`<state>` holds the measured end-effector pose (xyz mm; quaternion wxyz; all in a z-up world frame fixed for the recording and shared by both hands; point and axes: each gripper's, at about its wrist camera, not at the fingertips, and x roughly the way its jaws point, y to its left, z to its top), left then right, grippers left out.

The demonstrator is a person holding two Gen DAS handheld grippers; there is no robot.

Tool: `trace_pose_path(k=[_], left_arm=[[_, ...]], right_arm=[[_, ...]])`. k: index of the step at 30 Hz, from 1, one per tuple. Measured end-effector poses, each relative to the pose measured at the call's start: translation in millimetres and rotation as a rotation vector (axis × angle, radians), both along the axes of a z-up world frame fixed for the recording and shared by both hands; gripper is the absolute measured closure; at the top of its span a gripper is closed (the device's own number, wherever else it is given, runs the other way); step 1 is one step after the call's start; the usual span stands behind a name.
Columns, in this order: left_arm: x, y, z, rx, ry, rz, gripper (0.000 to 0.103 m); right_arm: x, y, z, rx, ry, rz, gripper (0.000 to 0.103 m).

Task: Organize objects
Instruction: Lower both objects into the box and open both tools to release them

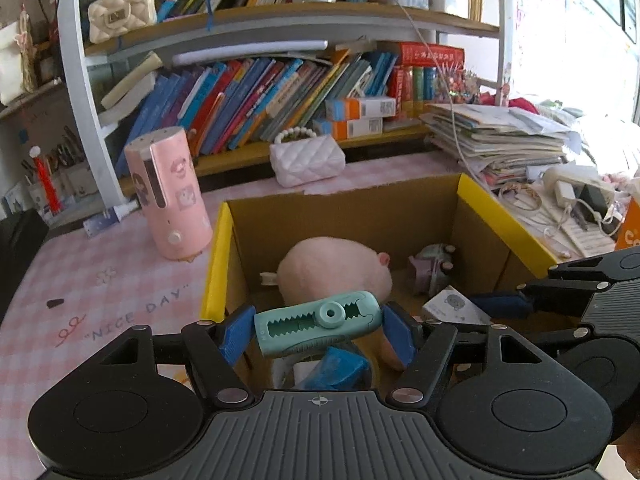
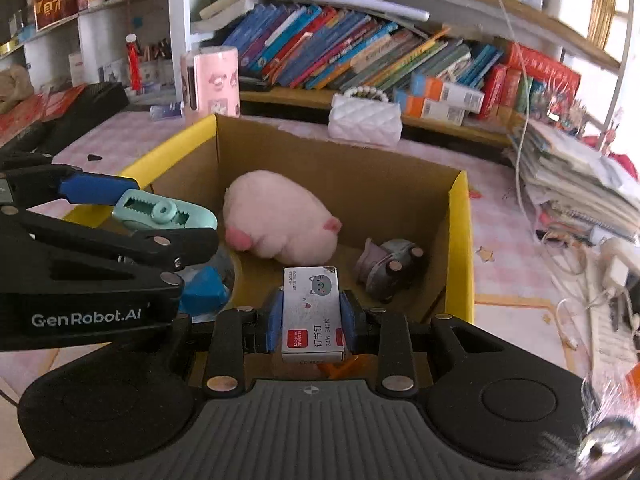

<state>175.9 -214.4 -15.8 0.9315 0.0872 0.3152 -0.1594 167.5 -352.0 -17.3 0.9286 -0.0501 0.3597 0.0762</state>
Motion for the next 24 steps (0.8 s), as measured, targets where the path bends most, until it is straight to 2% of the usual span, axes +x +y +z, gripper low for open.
trace_pose_path(k=[7, 18, 24], left_arm=[[9, 1, -9, -0.001, 0.044, 0.037, 0.033], [13, -3, -11, 0.005, 0.046, 0.055, 0.032], [5, -3, -3, -0.011, 0.018, 0.055, 0.023]], right_arm=[[13, -3, -7, 0.031, 0.064, 0.034, 0.075], [17, -4, -9, 0.036, 0.065, 0.054, 0.074], [17, -4, -9, 0.040, 0.065, 0.052, 0.074]])
